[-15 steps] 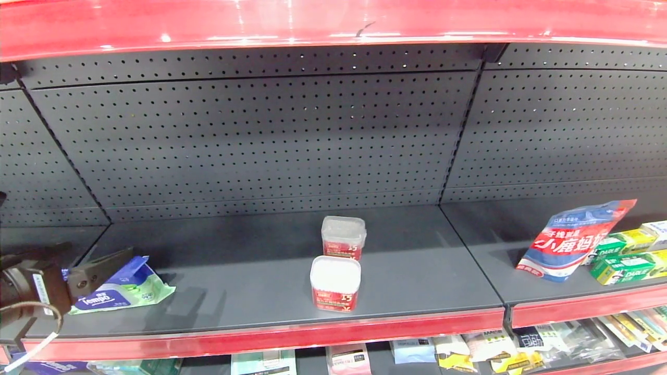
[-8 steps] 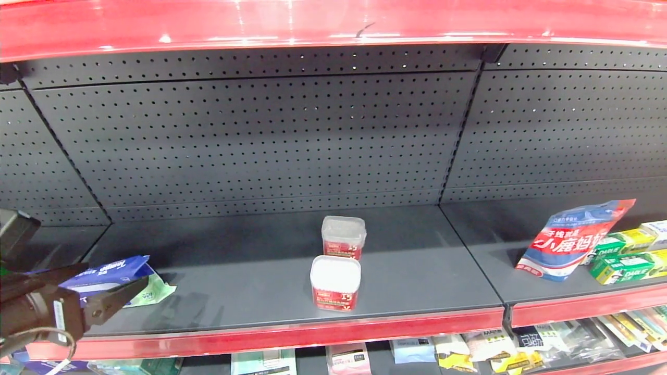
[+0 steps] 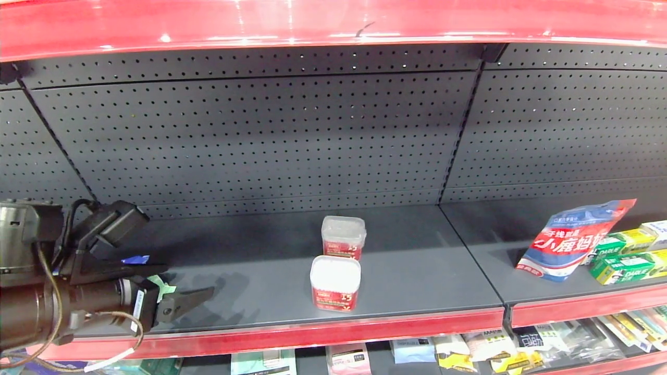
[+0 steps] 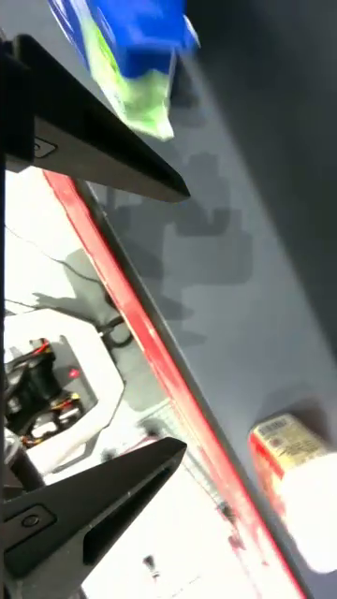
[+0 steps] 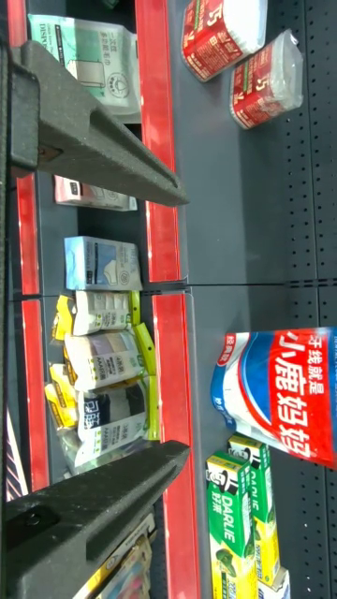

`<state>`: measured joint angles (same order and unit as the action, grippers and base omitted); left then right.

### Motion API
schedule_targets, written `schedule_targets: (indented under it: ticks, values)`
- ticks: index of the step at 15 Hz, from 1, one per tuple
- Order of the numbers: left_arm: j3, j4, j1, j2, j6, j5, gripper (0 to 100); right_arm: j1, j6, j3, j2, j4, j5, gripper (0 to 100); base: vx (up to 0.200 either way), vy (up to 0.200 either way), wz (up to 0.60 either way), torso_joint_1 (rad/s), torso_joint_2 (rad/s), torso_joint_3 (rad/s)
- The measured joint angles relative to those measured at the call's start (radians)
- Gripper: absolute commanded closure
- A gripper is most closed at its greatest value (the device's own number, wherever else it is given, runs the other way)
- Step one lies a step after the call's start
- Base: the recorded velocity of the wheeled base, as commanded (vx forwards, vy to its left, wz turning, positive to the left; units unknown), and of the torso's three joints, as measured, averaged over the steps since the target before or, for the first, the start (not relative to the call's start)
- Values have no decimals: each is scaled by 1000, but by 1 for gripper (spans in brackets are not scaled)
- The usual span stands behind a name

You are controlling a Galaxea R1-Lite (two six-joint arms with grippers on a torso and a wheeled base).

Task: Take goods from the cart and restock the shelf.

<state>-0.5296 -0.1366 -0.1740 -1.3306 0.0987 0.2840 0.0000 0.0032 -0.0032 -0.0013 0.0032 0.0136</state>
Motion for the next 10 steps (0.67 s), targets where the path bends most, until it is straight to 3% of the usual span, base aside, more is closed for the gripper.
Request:
schedule_targets:
  ticks: [6, 8, 10]
  values:
    - [-8, -6, -27, 3, 42, -35, 0, 0, 0, 0, 0, 0, 0, 0, 0, 0, 0, 0, 0, 0]
    - [-5, -6, -29, 4, 109, -45, 0, 0, 0, 0, 0, 0, 0, 0, 0, 0, 0, 0, 0, 0]
    - [-6, -7, -29, 5, 228, -54, 0, 0, 0, 0, 0, 0, 0, 0, 0, 0, 0, 0, 0, 0]
